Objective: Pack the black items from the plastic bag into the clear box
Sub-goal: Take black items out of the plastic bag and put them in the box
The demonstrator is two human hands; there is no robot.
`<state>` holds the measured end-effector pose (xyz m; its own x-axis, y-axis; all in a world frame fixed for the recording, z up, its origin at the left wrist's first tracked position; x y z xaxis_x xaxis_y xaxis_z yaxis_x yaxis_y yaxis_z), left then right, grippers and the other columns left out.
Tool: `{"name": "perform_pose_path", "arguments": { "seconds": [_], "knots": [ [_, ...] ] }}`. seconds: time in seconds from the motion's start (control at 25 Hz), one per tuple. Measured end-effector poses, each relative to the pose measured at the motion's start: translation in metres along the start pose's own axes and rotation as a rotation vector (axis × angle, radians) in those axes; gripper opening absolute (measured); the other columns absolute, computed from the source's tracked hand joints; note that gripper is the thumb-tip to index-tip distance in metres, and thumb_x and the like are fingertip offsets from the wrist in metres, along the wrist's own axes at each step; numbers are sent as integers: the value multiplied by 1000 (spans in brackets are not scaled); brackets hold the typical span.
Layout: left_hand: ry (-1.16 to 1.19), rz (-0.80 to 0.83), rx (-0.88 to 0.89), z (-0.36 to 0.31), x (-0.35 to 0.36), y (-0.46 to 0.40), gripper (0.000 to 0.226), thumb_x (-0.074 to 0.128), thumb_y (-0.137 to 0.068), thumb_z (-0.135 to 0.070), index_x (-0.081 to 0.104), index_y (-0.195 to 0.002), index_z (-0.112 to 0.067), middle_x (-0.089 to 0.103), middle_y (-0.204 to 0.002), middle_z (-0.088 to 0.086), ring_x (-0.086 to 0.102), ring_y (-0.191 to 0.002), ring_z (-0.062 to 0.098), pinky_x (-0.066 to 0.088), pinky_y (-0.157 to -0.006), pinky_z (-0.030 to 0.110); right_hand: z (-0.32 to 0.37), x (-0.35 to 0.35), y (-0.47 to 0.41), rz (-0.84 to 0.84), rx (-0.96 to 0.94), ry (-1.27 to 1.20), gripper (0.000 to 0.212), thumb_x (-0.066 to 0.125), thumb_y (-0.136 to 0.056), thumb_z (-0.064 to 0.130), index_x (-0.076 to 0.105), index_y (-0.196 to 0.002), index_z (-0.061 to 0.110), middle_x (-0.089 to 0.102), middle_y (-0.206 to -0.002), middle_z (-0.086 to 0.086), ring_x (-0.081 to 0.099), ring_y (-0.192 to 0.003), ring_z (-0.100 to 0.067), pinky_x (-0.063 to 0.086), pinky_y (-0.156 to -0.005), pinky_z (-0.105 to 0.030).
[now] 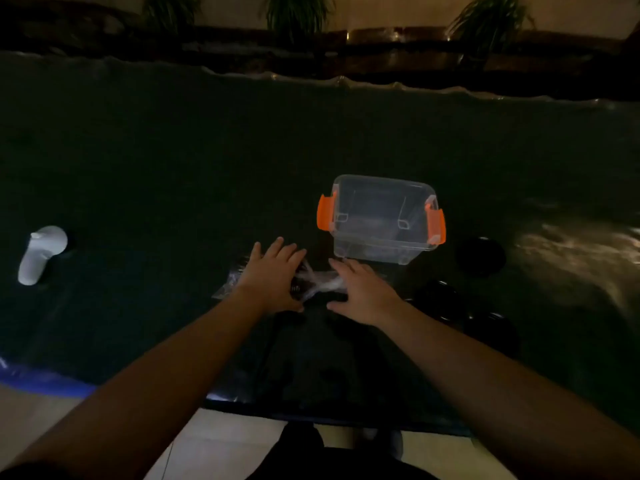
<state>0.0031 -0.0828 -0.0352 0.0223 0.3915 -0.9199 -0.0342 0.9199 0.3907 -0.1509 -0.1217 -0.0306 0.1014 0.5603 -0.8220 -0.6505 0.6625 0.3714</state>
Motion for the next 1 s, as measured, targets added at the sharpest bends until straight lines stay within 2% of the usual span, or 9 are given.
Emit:
{"name": "perform_pose_path", "arguments": {
  "seconds": [0.08, 0.12, 0.2, 0.24, 0.32, 0.68, 0.8, 0.88, 1.0],
  "knots": [
    [-22, 37, 11, -4, 5, -5, 122, 77, -65, -68, 12, -159, -24, 22, -166, 6, 16, -153, 31, 13, -117, 67, 0, 12, -8, 48, 43, -48, 86, 75, -90, 41, 27, -161, 27, 37, -163, -6, 38, -146, -29, 38, -115, -49],
    [-22, 27, 10, -5, 7, -6, 119, 78, -67, -65, 14, -159, -24, 27, -164, 6, 23, -150, 30, 16, -116, 67, 0, 18, -10, 60, 52, -72, 73, 72, -93, 37, 37, -157, 26, 48, -155, -7, 47, -139, -28, 42, -111, -46],
    [-7, -31, 26, -7, 6, -7, 111, 76, -70, -62, 19, -157, -25, 36, -159, 6, 34, -144, 30, 22, -116, 64, 0, 24, -15, 89, 66, -111, 31, 64, -99, 31, 63, -129, 23, 67, -122, -5, 64, -113, -24, 51, -98, -42],
    [1, -50, 31, -6, 5, -6, 108, 75, -70, -62, 21, -156, -25, 38, -157, 6, 36, -142, 29, 24, -116, 63, 0, 25, -14, 107, 78, -127, 14, 61, -101, 29, 68, -111, 22, 69, -106, -3, 67, -99, -21, 54, -91, -41],
    [19, -92, 36, -2, 1, -1, 108, 76, -68, -62, 25, -155, -25, 41, -154, 4, 40, -139, 28, 27, -115, 58, 2, 16, -10, 102, 60, -181, 16, 57, -103, 29, 68, -94, 22, 68, -90, 0, 66, -85, -16, 55, -82, -39],
    [646, -382, -22, 8, -31, 58, 106, 86, -51, -64, 38, -139, -30, 52, -132, -7, 53, -115, 9, 51, -98, 37, 57, -61, 33, 223, -137, -346, 23, 55, -105, 38, 70, -100, 21, 70, -96, -3, 66, -87, -14, 51, -76, -31],
    [835, -514, -48, -6, -33, 79, 107, 87, -51, -64, 36, -141, -35, 44, -131, -11, 46, -115, 2, 44, -98, 25, 77, -80, 45, 216, -177, -376, 25, 51, -106, 41, 67, -98, 24, 71, -98, -3, 68, -91, -15, 57, -85, -39],
    [887, -564, -87, -21, -30, 87, 101, 87, -53, -64, 39, -139, -38, 40, -130, -10, 45, -117, 5, 41, -99, 25, 77, -83, 50, 182, -158, -407, 22, 52, -106, 39, 67, -100, 24, 71, -101, -3, 69, -95, -15, 58, -90, -44],
    [925, -577, -129, -45, -19, 98, 90, 82, -56, -70, 44, -131, -38, 32, -130, -11, 43, -117, 8, 41, -101, 26, 64, -82, 55, 98, -126, -442, 16, 58, -102, 37, 67, -98, 25, 71, -98, 0, 70, -91, -9, 61, -87, -43]
  ]
}}
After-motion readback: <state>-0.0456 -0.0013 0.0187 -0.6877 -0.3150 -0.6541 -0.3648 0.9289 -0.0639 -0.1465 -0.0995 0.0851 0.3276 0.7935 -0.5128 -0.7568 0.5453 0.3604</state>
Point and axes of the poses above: each hand's wrist, its own y-axis away from the middle knuckle, its own x-axis out of the palm, z = x × y, the point moved 9 cm from there along -y, towards the middle knuckle
